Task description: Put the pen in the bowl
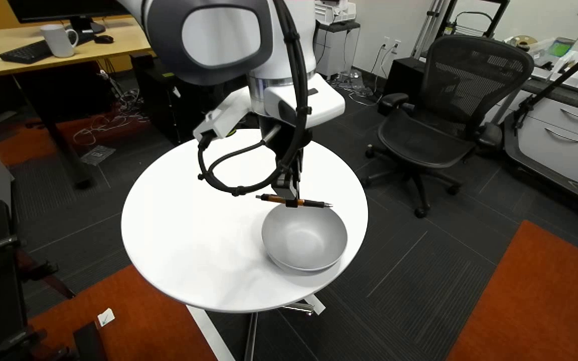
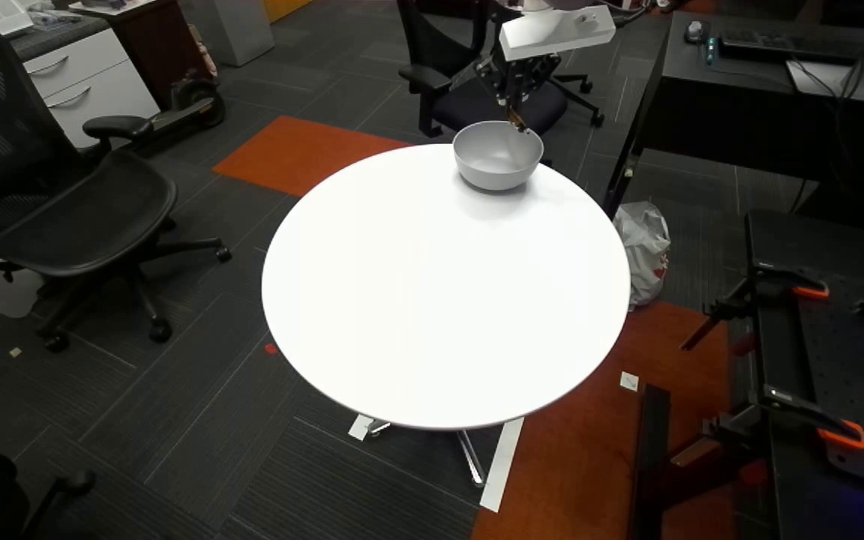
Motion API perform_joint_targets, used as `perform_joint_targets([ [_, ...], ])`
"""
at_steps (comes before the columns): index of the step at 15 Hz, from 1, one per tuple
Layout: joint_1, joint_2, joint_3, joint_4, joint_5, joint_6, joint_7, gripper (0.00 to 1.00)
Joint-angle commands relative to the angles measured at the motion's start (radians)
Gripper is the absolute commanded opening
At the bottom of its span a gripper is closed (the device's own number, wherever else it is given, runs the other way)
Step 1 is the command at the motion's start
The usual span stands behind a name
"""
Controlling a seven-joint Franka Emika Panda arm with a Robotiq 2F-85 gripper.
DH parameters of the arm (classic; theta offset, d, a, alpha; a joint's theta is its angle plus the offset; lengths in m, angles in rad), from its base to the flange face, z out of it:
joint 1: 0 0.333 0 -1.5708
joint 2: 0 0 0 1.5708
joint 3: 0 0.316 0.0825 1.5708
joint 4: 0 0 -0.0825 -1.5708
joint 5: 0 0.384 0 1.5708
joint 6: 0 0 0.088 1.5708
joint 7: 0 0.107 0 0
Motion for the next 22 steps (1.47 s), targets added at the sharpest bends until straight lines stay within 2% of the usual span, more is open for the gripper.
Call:
perform_joint_targets([
  [1, -0.015, 0.037, 0.006, 0.020, 0.010, 0.044, 0.025, 0.04],
  [9, -0.025, 0.130, 0.009, 0.066, 0.046, 0.113, 0.014, 0.04],
  [10, -0.025, 0.138, 0.010, 0.072, 0.052, 0.117, 0.013, 0.09],
  [11, -0.024, 0.146, 0.008, 0.075, 0.058, 0.122, 0.015, 0.40],
  [13, -0.022, 0.156, 0.007, 0.082, 0.066, 0.128, 0.014, 0.48],
  [20, -0.016, 0.171, 0.001, 0.087, 0.069, 0.136, 0.019, 0.99],
  [22, -0.016, 0.170, 0.001, 0.085, 0.070, 0.136, 0.018, 1.00],
])
